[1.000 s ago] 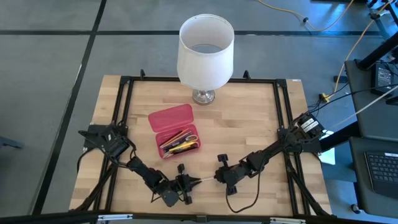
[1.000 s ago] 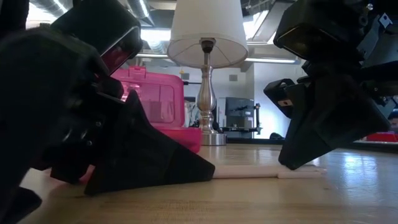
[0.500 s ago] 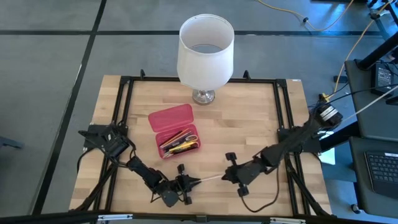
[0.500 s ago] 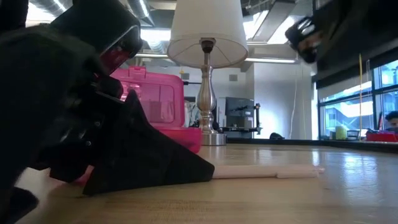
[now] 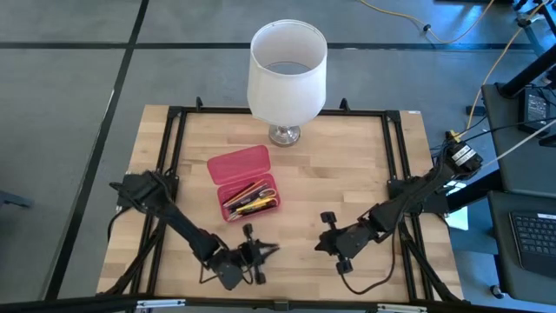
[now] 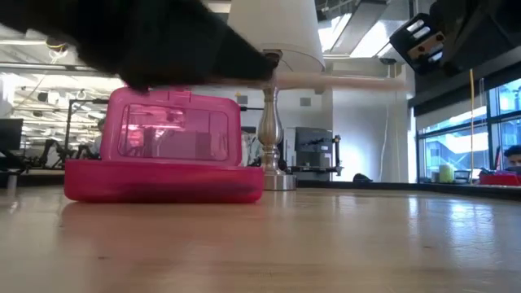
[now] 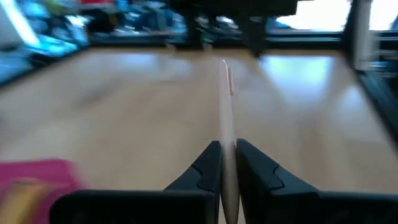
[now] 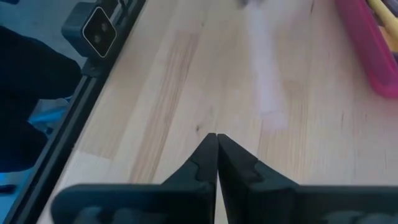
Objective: Pick & place school supplies into a supply box
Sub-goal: Put the light pink pen into the red supply box
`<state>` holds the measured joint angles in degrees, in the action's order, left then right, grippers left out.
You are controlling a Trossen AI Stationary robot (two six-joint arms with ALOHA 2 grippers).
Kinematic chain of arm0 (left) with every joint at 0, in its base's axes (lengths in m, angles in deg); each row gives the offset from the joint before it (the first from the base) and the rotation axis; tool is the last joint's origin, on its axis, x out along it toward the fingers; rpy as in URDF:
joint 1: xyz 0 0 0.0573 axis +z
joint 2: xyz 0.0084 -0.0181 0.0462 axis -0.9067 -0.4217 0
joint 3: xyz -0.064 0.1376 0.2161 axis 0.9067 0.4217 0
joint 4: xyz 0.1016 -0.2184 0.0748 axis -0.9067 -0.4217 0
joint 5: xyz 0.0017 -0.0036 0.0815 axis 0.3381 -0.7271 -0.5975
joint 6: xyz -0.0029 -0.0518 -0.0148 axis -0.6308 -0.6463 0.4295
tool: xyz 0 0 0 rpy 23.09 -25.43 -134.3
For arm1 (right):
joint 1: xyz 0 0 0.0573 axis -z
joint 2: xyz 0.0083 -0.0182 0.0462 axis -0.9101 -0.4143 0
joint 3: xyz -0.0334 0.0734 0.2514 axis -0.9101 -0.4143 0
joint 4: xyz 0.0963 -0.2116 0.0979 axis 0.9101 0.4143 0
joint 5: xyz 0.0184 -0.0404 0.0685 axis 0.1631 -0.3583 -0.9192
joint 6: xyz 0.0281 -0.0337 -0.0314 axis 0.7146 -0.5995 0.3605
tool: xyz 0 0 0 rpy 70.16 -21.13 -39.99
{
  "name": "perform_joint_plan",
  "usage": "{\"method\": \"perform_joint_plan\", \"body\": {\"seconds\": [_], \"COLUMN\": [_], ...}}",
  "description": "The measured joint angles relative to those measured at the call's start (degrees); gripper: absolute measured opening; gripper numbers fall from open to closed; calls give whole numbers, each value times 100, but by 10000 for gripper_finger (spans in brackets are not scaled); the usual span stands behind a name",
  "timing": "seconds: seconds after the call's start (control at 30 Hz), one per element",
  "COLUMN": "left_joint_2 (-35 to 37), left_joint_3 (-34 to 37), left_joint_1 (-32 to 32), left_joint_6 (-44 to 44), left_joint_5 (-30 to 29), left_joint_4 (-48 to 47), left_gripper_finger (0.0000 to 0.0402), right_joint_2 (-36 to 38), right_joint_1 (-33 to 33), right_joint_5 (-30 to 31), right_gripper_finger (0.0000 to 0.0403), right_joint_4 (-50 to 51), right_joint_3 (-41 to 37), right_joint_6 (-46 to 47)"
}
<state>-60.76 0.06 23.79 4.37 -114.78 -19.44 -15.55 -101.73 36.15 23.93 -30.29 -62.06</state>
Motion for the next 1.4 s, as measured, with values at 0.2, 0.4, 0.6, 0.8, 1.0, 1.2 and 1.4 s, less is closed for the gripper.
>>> {"method": "perform_joint_plan", "body": {"seconds": [0.2,0.4,0.6,0.8,1.0,1.2,1.4], "left_joint_2": [867,1288,1299,1299,1306,1305,1307], "left_joint_3": [-7,-9,-9,-11,167,537,670], "left_joint_1": [-47,-36,-41,4,131,198,200], "left_joint_6": [-777,-2387,-3884,-4560,-4918,-5334,-5468], "left_joint_5": [-935,-944,-891,-564,-149,163,383], "left_joint_4": [-2222,-4558,-6206,-7006,-7026,-6887,-6782], "left_gripper_finger": [22,22,22,22,22,22,40], "right_joint_2": [0,0,0,0,0,0,0], "right_joint_1": [0,-2,-2,-2,-2,-4,-4], "right_joint_5": [2,11,293,361,363,361,358], "right_gripper_finger": [14,14,14,14,14,14,14], "right_joint_4": [19,35,35,39,38,37,37], "right_joint_3": [6,6,6,6,6,7,8], "right_joint_6": [160,153,136,125,109,114,116]}}
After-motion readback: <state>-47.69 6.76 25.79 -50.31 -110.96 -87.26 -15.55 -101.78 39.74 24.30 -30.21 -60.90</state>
